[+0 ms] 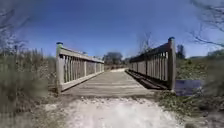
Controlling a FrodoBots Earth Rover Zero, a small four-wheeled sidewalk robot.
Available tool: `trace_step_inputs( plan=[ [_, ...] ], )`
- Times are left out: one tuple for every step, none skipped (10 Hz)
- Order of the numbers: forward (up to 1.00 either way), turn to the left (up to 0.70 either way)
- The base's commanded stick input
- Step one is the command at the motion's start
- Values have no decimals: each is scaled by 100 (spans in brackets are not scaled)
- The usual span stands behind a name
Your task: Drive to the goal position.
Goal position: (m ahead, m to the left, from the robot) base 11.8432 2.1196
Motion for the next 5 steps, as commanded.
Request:
trace_step_inputs(
  plan=[
    [50, 0],
    [50, 0],
    [50, 0],
    [50, 0],
    [50, 0]
  ],
)
